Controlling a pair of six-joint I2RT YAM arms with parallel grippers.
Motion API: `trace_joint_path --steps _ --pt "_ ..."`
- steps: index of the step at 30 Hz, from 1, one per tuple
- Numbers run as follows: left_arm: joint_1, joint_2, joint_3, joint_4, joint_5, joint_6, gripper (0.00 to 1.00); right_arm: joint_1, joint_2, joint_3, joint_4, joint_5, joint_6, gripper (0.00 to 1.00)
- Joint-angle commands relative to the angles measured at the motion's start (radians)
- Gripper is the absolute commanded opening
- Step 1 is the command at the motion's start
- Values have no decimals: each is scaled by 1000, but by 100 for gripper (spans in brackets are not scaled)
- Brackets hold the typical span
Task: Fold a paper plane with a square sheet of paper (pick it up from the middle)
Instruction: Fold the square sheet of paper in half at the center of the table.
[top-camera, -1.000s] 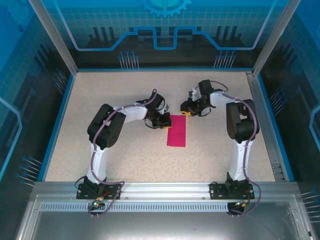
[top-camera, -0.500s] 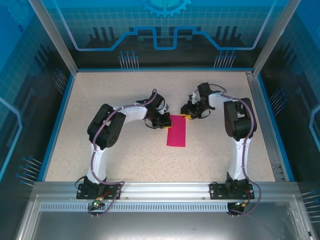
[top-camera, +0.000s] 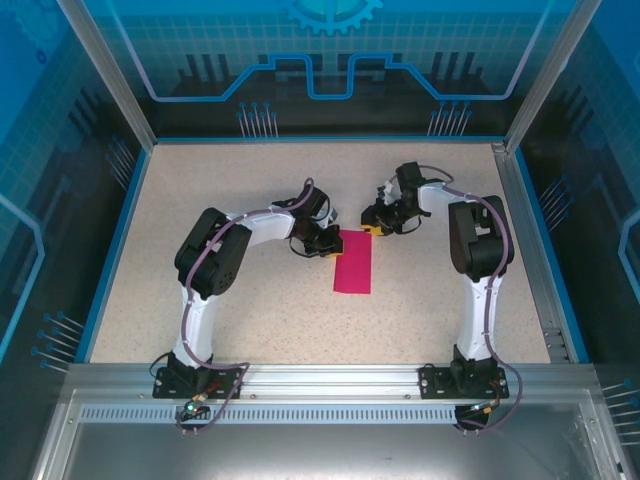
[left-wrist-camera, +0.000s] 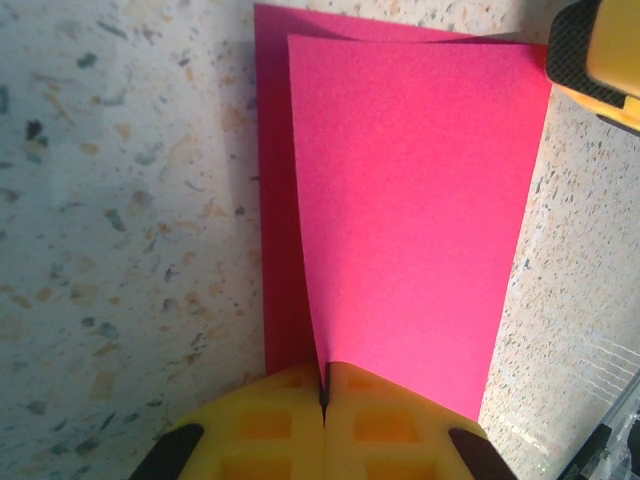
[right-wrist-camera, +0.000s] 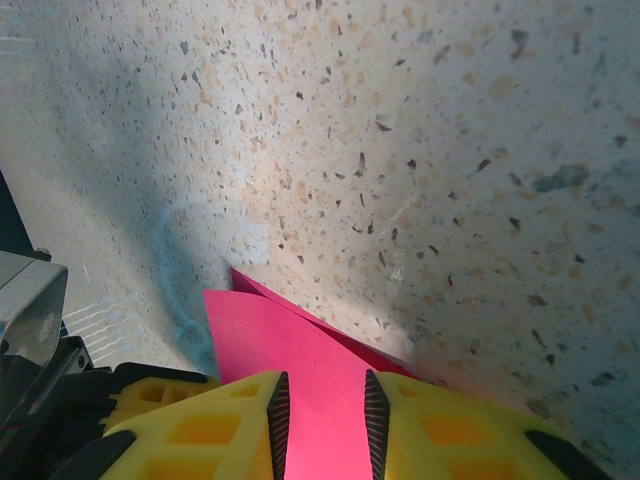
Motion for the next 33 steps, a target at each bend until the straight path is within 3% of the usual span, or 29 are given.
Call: trace_joint_path --steps 1,12,23,33 --pt "7 32 5 -92 -46 27 5 -5 -9 -15 -7 -4 10 29" --pt "6 29 2 -94 -47 27 4 -2 67 -15 -30 84 9 29" --pt "7 26 3 -97 -46 28 4 -3 -142 -59 -5 -19 16 30" --pt "8 23 -1 -99 -45 28 4 30 -88 -157 62 18 35 30"
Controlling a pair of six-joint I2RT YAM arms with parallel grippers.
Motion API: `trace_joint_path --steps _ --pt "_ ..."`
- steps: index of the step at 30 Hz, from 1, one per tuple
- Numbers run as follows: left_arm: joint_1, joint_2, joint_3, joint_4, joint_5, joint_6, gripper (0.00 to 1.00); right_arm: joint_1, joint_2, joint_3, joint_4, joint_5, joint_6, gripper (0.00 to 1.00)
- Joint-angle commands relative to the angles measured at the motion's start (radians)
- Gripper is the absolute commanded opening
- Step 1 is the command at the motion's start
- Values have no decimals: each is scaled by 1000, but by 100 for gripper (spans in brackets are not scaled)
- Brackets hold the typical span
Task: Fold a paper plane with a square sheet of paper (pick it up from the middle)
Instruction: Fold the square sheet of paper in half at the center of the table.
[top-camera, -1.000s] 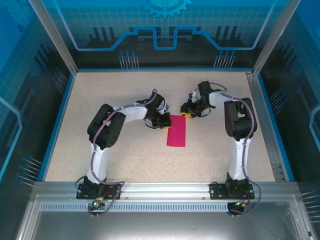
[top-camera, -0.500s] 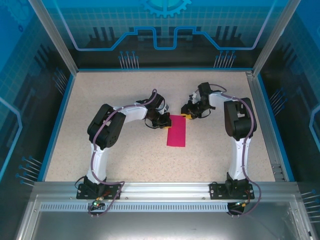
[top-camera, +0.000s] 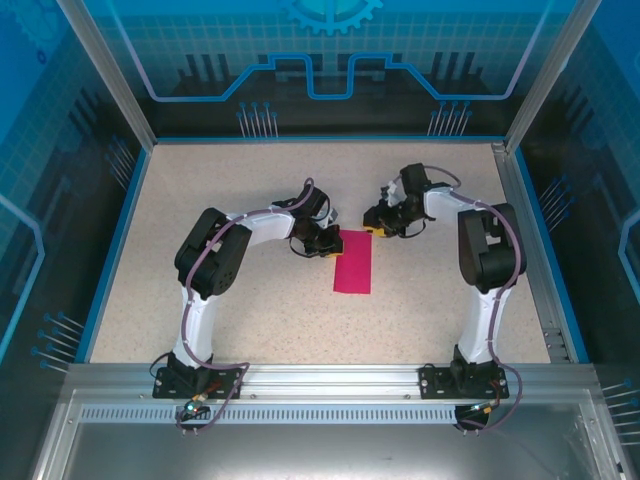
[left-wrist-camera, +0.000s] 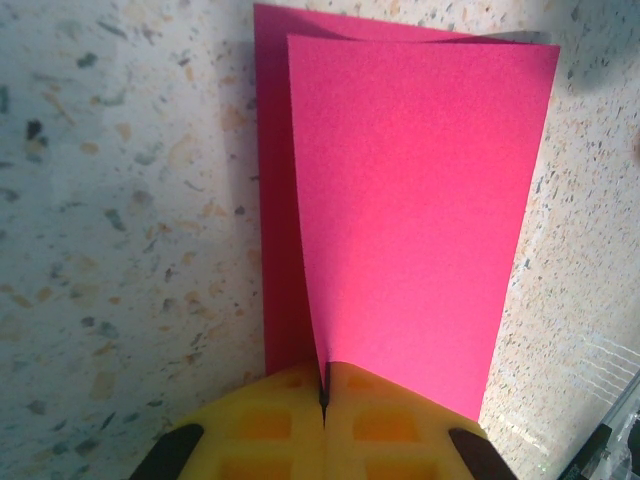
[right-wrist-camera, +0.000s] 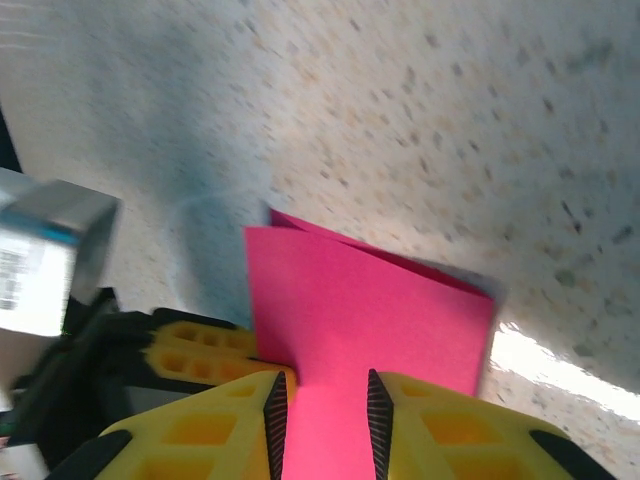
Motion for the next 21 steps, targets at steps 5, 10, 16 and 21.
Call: trace_joint_path --steps 5,10,16,21 --pt "6 17 -2 -100 -47 31 4 38 76 -32 22 32 13 30" --pt "7 15 -3 -100 -48 29 4 37 43 -34 3 41 5 30" --pt "6 19 -7 -95 -48 28 4 56 -74 -84 -7 31 -6 31" --pt "6 25 -2 -98 -47 28 4 76 -103 -151 28 37 5 31"
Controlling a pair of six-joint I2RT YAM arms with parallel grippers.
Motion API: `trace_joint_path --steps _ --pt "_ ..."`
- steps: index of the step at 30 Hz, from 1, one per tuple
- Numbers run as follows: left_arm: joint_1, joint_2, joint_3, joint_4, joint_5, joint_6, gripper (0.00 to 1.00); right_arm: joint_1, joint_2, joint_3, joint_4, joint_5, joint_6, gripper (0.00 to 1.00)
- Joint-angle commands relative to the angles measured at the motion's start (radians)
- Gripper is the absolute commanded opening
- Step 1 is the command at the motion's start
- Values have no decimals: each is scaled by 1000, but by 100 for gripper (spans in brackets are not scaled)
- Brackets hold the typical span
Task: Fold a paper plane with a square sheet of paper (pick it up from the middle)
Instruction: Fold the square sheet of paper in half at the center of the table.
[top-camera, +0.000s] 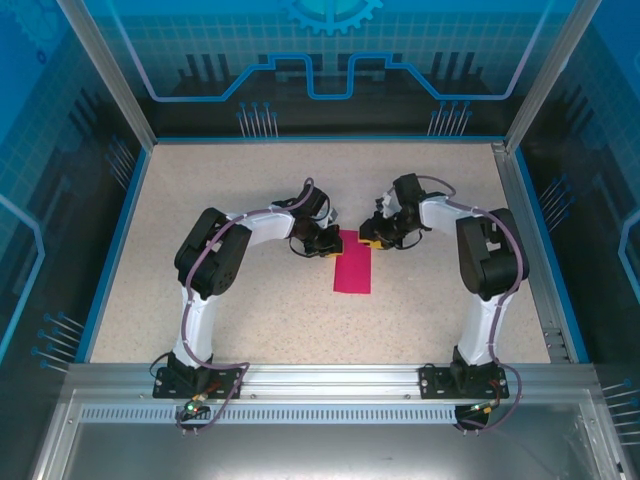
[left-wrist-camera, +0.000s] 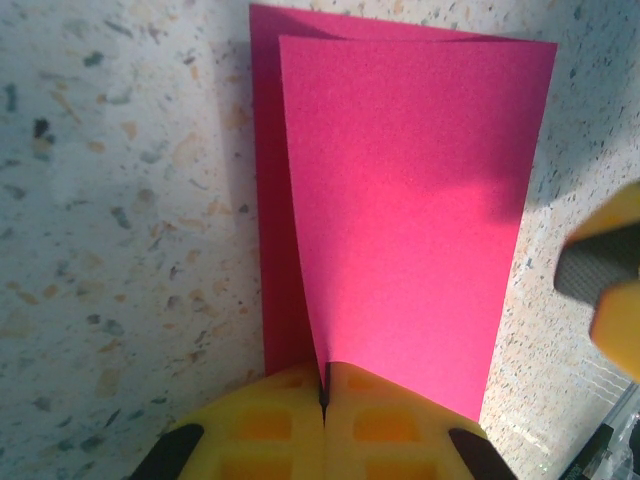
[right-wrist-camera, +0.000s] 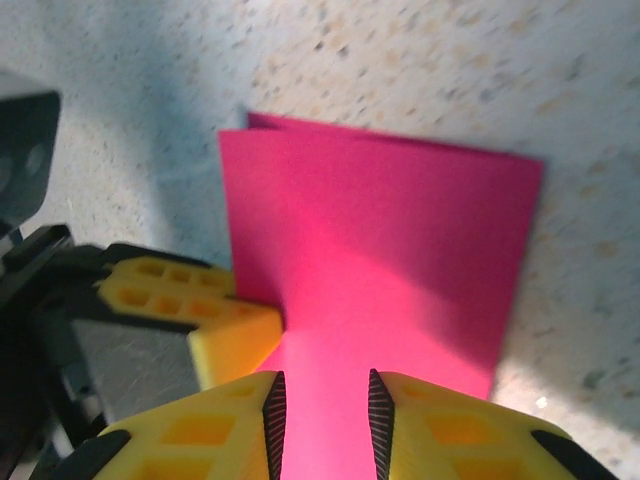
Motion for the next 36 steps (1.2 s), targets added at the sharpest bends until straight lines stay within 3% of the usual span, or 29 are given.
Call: trace_joint_path --steps 1,8,19,36 --pt "6 26 -2 -95 -45 28 4 23 -20 -52 14 10 3 31" --pt "6 28 -3 -96 -47 28 4 25 10 -98 66 -2 24 31" --pt "7 31 6 -100 -47 27 4 44 -127 -175 62 9 30 31" --pt "7 36 18 -110 -45 28 4 76 -191 -281 95 20 41 31"
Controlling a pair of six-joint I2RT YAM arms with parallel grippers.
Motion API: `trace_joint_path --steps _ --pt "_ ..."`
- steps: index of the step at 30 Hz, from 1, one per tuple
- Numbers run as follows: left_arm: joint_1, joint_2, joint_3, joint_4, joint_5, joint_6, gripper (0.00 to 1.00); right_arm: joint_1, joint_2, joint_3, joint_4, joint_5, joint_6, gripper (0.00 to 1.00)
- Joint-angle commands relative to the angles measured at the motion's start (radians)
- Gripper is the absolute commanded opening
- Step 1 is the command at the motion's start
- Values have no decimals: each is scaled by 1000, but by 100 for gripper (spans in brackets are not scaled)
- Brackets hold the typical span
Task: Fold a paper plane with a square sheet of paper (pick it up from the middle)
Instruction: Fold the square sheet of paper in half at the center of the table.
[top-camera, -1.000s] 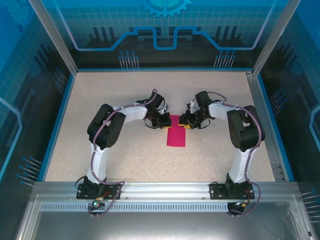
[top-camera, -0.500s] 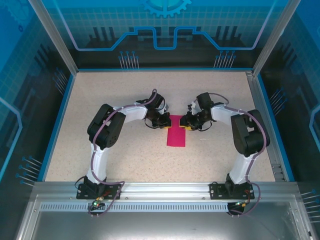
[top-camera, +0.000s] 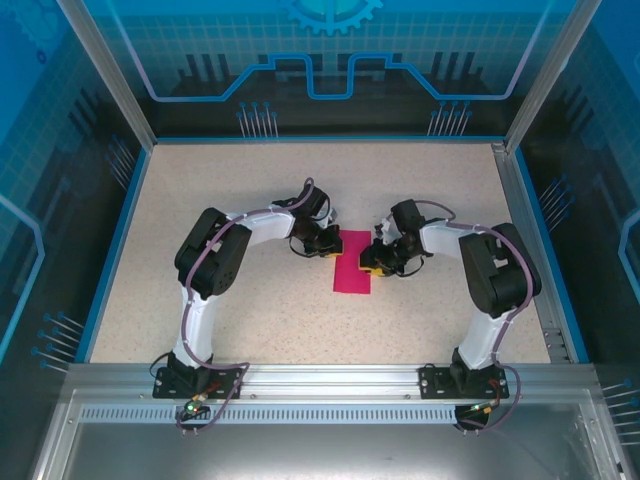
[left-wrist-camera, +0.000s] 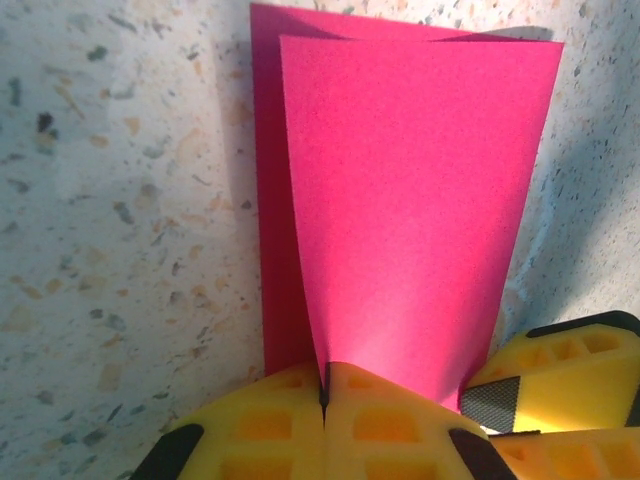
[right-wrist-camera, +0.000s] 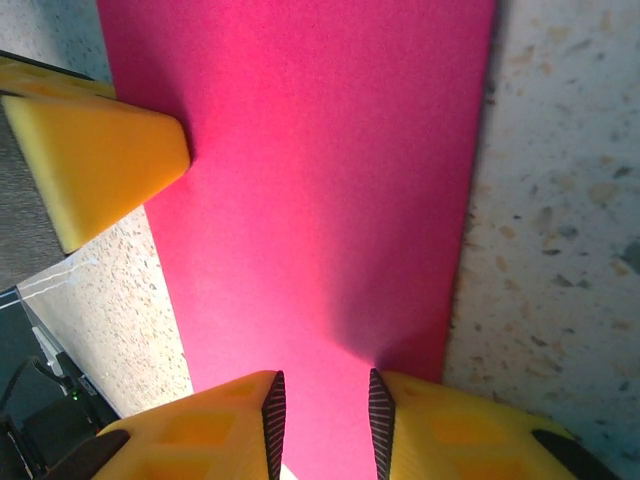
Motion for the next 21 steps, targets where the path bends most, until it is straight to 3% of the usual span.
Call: trace_joint_path --steps 1,13,21 --pt "7 36 11 -93 -43 26 4 28 -66 -13 -13 1 7 31" --pt "6 41 9 -93 -42 27 4 65 -28 -102 35 5 18 32" --pt "7 45 17 -99 -42 30 4 69 -118 -98 6 4 24 32"
